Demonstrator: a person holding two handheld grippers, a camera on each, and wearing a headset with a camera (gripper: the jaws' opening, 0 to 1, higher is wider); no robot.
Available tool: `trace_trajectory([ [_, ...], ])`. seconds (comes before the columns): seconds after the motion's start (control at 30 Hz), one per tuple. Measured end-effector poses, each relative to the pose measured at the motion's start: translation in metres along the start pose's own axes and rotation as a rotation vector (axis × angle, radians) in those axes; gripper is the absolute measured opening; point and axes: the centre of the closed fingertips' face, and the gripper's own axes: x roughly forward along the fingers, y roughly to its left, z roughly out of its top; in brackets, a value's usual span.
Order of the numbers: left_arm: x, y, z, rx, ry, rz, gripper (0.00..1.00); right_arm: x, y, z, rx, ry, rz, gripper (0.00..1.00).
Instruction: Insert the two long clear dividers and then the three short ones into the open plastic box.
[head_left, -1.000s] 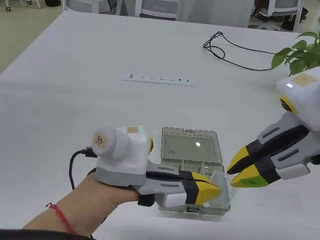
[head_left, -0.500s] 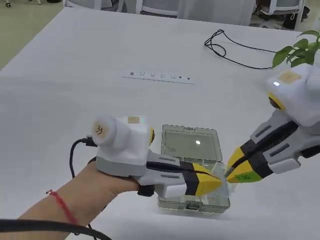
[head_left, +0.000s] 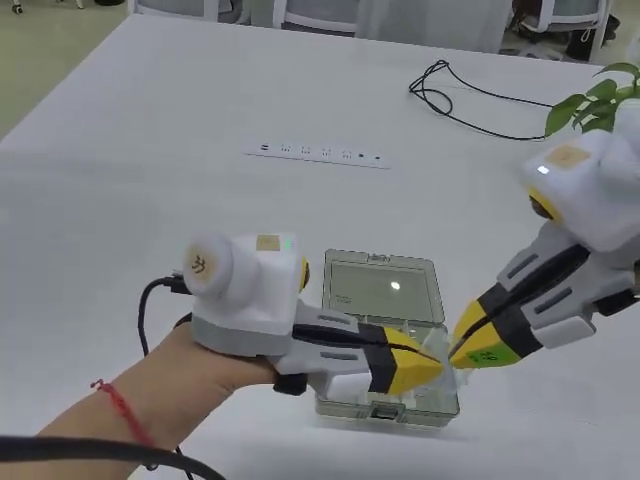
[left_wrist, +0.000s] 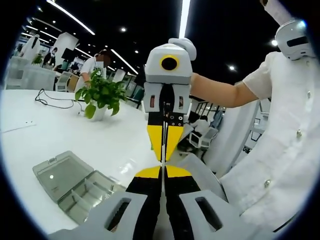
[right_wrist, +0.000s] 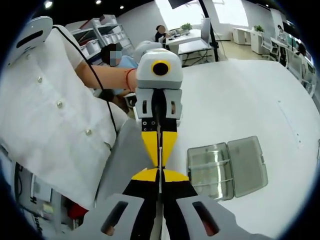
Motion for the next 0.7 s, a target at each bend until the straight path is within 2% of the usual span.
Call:
trace_trajectory([
  [0.4, -0.002, 0.003, -0.002, 0.034, 0.002, 0.02, 0.0, 0.001, -0.005, -0.001, 0.044, 0.006, -0.004, 0.03],
  [0.7, -0.009, 0.01, -0.01, 0.021, 0.013, 0.069, 0.13, -0.001, -0.011, -0.001, 0.054, -0.001, -0.017, 0.02],
])
